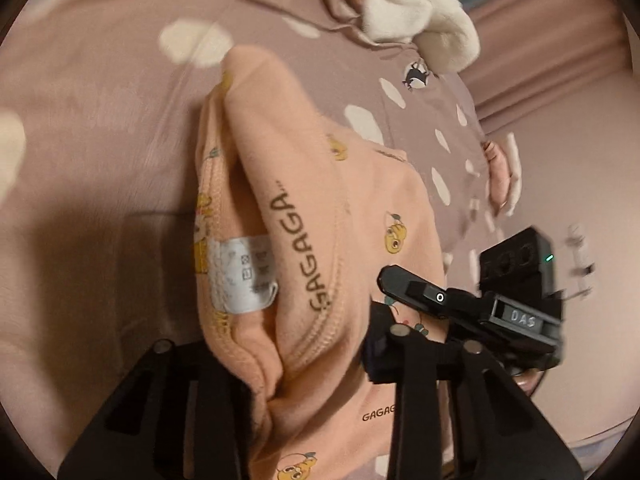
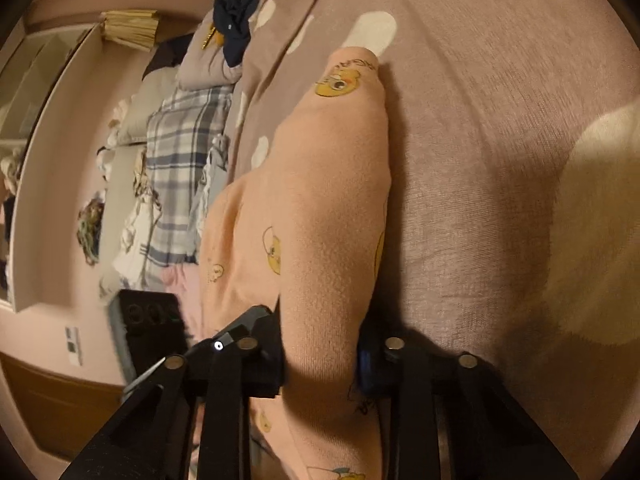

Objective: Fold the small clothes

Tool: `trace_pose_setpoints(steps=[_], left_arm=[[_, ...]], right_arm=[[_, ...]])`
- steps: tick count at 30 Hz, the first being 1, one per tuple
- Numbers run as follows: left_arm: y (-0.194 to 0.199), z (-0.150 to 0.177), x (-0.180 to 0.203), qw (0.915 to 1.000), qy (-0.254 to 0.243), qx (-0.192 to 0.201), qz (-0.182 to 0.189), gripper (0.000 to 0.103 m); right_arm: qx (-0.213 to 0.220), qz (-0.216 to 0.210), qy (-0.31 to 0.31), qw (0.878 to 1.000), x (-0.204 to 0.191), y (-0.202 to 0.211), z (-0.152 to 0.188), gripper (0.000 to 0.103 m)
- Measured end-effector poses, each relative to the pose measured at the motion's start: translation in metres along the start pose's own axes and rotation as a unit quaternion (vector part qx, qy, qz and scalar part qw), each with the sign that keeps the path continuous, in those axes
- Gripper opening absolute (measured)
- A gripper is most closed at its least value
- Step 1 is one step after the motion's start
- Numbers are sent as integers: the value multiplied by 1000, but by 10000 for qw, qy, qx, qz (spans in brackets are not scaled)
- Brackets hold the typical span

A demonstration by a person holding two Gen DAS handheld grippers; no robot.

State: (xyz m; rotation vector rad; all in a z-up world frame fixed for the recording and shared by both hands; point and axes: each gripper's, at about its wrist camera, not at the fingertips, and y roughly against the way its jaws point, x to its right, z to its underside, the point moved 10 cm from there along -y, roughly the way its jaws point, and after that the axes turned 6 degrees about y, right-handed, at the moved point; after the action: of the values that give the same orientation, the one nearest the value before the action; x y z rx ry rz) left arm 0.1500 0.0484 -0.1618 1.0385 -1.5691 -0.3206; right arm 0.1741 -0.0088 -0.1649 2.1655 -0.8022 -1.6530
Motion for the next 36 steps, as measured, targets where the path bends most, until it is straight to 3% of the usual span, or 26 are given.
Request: trace_pose_setpoints(steps=[4,14,22,24,25,26,27,28,29,33,36], left_arm=[[22,-2,25,9975,-512,390,-288,28],[79,11,135,9887,-1116,1005,49,28],[77,35,207,9796,-1658,1116,202,30],[60,38,202,9844,-1454,981,147,38],[51,38,195,9872,-1294,931,60,53],[44,35,183,9886,-1142,962,-217,82],[40,32,167,9873,-993,1087,-600,91],[39,29,155,9853,-882,1229,-792,94],[39,29,149,9847,-866,1249,-847,94],[35,34,138,9819,-1176,1067,-1036,95],[40,38,143,9755,-1511,1173,-1086,103]], right_arm=[[182,0,277,9995,-20,18,-5,23],[851,309,1235,9882,-83,122,-15,23],[1321,477,1466,9792,-82,199,-11,23],[1288,579,1386,9802,-65,203,-10,24],[1253,715,1279,9813,-55,201,-9,27],[1232,827,1153,9822,-47,199,-10,32],[1203,1016,838,9840,-26,200,-8,46],[1193,1052,703,9848,-18,201,-7,60],[1195,1046,592,9855,-8,203,-4,64],[1314,1142,651,9826,4,212,4,66],[1231,1156,626,9836,2,213,10,67]])
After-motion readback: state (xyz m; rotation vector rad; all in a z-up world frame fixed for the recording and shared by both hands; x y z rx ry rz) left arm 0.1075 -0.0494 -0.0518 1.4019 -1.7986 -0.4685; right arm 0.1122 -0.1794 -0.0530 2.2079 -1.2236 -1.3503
